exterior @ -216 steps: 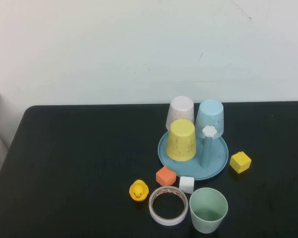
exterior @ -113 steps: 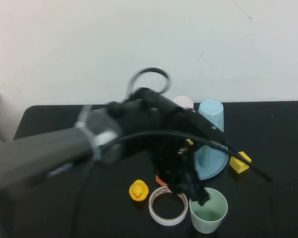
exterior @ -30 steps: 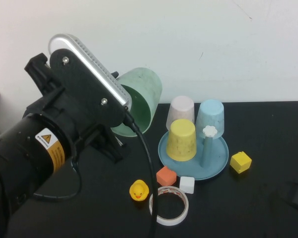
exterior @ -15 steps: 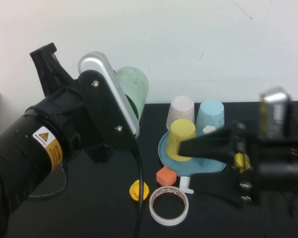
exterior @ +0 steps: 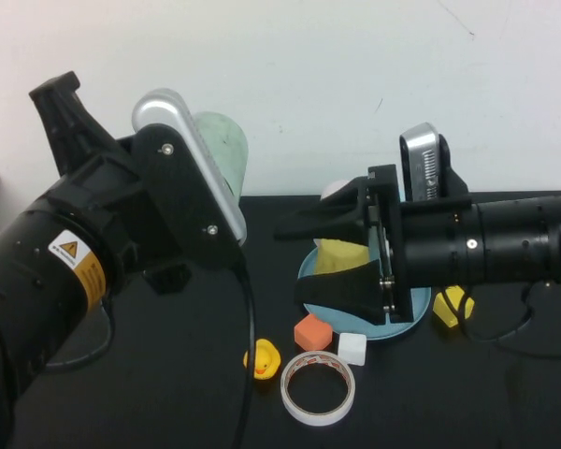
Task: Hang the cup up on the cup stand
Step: Adjust the cup with two arms
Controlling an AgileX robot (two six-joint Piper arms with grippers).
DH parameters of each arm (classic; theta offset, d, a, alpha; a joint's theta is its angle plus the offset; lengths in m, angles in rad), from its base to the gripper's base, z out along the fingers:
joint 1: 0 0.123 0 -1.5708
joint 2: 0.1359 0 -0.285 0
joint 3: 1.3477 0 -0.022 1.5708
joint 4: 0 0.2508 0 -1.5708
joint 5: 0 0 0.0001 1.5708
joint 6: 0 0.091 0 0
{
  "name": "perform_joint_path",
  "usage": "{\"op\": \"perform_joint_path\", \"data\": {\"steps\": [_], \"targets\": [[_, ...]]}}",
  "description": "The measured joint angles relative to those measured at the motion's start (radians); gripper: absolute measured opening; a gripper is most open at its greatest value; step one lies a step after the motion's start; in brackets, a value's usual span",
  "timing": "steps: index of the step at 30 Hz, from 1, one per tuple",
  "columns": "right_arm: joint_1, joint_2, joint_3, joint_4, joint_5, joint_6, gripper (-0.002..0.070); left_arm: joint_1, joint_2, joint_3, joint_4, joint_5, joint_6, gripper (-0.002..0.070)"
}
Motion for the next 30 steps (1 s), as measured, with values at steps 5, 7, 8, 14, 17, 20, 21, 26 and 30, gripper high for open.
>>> {"op": "perform_joint_path", "data": {"steps": [5,7,8,14,17,20,21,26,30], "targets": [[0.000,0.009,-0.009,0.000,-0.043,0.012,0.0598,0.000,0.000,0.000,0.000,0.000,0.010,0.0006],[0.000,0.009,-0.009,0.000,-0.048,0.061,0.0598,0.000,0.000,0.000,0.000,0.000,0.015,0.0006],[-0.005,0.009,-0.011,0.000,-0.038,0.110,0.0598,0.000,0.000,0.000,0.000,0.000,0.015,0.0006],[-0.053,0.009,-0.068,-0.002,0.063,0.312,0.0598,0.000,0.000,0.000,0.000,0.000,0.017,0.0006],[-0.059,0.009,-0.077,-0.002,0.052,0.279,0.0598,0.000,0.000,0.000,0.000,0.000,0.024,0.0006],[-0.059,0.009,-0.077,-0.002,0.010,0.232,0.0598,0.000,0.000,0.000,0.000,-0.006,0.036,0.0006],[-0.059,0.009,-0.077,-0.002,-0.007,0.216,0.0598,0.000,0.000,0.000,0.000,-0.009,0.036,0.0006],[-0.059,0.009,-0.077,-0.002,-0.139,0.109,0.0598,0.000,0.000,0.000,0.000,-0.034,0.038,0.0006],[-0.060,0.009,-0.077,0.000,-0.192,0.021,0.0598,0.000,0.000,0.000,0.000,-0.050,0.038,0.0006]]}}
